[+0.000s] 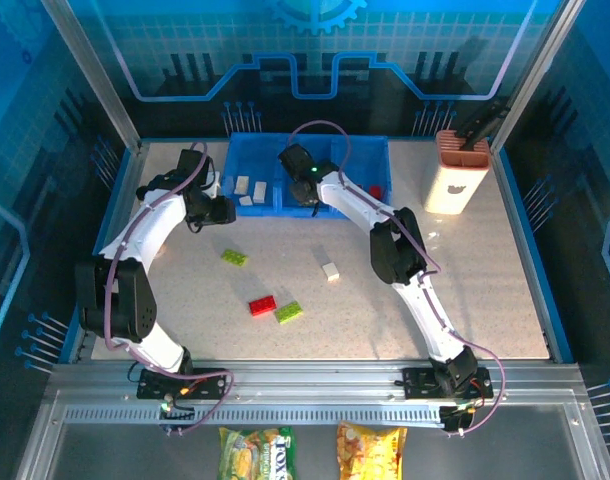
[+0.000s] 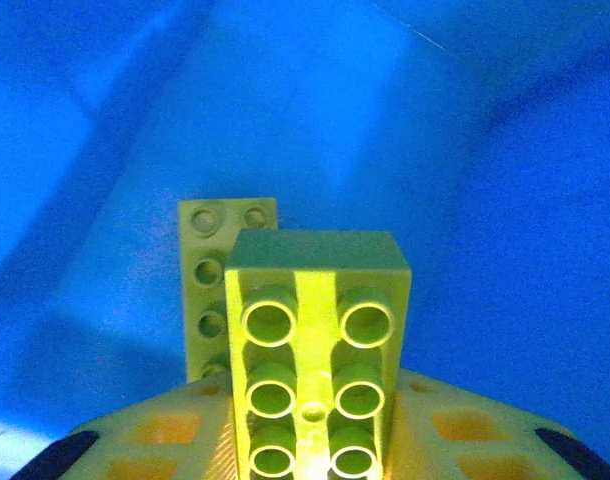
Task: Sort the legos into containers by color
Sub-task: Place the lego in the container.
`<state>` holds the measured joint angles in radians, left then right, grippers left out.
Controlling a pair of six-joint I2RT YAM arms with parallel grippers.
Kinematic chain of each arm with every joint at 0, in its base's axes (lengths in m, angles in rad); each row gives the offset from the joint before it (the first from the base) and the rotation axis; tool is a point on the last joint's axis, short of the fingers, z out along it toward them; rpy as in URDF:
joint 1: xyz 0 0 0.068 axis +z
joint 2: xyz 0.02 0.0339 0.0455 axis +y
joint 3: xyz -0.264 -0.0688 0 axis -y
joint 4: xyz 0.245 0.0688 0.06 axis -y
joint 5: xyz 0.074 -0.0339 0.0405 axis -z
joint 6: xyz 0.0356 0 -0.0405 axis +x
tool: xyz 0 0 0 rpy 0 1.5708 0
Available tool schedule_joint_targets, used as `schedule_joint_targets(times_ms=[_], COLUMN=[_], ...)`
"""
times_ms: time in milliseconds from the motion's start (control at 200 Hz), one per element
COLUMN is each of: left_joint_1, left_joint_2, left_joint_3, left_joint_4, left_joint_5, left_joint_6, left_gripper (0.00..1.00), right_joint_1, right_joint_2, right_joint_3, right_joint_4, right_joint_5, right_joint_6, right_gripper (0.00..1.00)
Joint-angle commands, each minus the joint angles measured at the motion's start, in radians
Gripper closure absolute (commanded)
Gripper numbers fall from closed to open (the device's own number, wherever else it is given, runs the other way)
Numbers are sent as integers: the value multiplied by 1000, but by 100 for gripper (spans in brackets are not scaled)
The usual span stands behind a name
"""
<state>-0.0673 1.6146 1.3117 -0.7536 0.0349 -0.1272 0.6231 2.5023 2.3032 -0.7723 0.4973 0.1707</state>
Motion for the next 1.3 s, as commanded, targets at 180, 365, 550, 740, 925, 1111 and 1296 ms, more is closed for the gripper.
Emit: schedule_joint_targets(times_ms=[180,365,550,740,925,1111,1296], left_joint_1=[11,11,11,12,11,11,11], left_joint_2=[-9,-8,-12,-16,-24,-28,-29], left_joint_3=[-17,-14,-14,-16,-14,-15,-13], left_joint_4=[-2,-1,-1,-2,-2,-1,-1], left_joint_5=[7,6,8,8,11,10,11], left_joint_6=[25,25,26,26,24,26,26], left_gripper=[53,53,53,53,53,53,53], right_joint_1=[-28,-30,-27,-15,4,19,40], right_joint_2=[53,43,7,-53,-121,-207,-296], right_joint_3=[33,25,22,-2,-50,-131,-244], right_joint_4=[-6,-22,-33,-41,-57,-83,-100], right_joint_5=[52,43,34,28,2,-76,-133], right_joint_6=[-36,-23,-19,-13,3,64,124], right_gripper=[61,58,54,54,54,54,54])
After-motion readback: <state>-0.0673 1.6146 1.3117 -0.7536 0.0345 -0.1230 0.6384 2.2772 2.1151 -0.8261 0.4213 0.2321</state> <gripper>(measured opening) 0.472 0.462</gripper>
